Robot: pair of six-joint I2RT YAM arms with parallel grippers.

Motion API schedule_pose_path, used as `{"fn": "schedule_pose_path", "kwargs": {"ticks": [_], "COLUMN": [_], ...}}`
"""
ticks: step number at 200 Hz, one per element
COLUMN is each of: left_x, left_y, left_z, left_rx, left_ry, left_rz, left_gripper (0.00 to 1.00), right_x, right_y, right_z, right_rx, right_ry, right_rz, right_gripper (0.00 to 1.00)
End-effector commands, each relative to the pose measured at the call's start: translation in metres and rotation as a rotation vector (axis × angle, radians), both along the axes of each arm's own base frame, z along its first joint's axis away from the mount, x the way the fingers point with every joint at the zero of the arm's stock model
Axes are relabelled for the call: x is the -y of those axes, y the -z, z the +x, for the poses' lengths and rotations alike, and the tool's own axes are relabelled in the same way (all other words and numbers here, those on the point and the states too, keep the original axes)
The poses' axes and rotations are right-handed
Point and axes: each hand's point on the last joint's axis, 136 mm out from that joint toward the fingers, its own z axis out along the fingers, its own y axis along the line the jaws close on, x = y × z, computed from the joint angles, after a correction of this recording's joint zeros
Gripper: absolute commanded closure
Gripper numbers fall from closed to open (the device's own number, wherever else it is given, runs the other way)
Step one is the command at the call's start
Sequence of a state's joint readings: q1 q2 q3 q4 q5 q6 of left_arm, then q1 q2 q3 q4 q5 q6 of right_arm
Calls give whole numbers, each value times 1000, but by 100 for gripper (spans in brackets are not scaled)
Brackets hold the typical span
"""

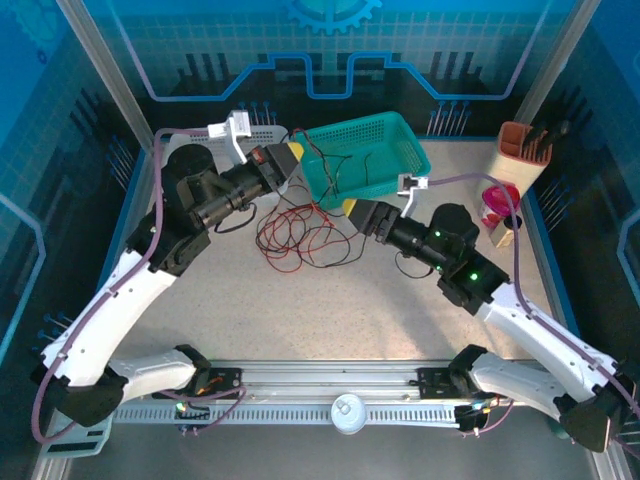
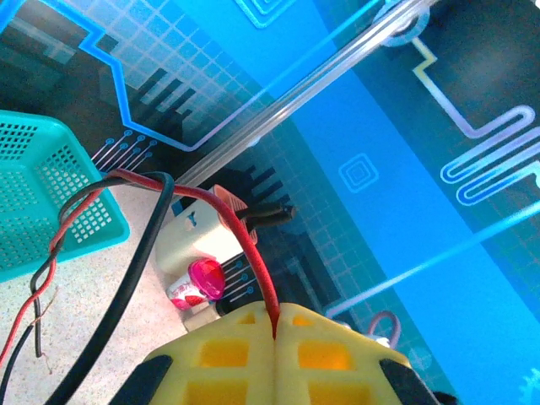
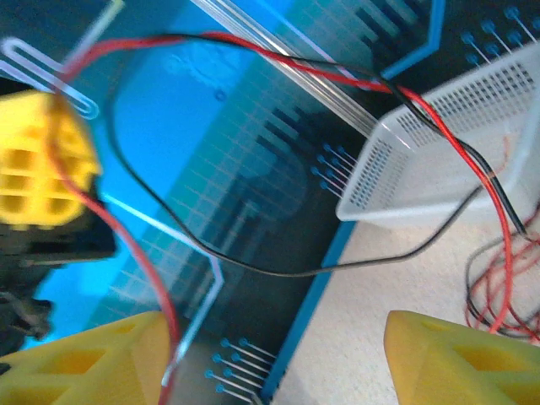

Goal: Untangle the cables

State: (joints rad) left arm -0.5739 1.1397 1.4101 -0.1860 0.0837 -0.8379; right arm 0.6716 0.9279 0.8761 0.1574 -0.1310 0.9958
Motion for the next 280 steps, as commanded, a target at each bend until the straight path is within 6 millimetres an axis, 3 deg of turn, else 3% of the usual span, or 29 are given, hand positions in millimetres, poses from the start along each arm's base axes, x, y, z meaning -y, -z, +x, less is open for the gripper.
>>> {"fn": "schedule_pose_path", "kwargs": {"ticks": [1,56,111,116,166,191,233,256,280], "left_x": [-12,-21,-21,-21,-21,-20,-20,-20,-20], "left_y": [-15,-13,-16,-16,-12,-13,-14,-14,-15], "left_z": [1,9,9,9,10,9,9,9,9], "left_rx": [27,9,15,13,10,11,14,14,18], "left_ry": [-69,-138,-144,-144,-145,-142,-139,-138,-141], "left_rz": [-98,-195,-210,-209,-205,-209,-210,-214,-215], "left_gripper": [100,100,100,100,100,100,100,100,100], "right_x": [3,-26,-49,-48,-49,-50,-53,-54,-54], "right_y": [-25,-33,-28,-42,-61,-64,-65,-61,-54], "right_z": [-11,-22,-6,-6,-2,0,3,4,6], "right_rx": [105,155,163,183,231,237,230,220,205], "right_ry": [17,-22,-15,-9,10,14,6,8,13], "right_rz": [83,102,100,120,138,145,153,153,151], "right_gripper": [31,29,30,30,32,36,55,42,41]}}
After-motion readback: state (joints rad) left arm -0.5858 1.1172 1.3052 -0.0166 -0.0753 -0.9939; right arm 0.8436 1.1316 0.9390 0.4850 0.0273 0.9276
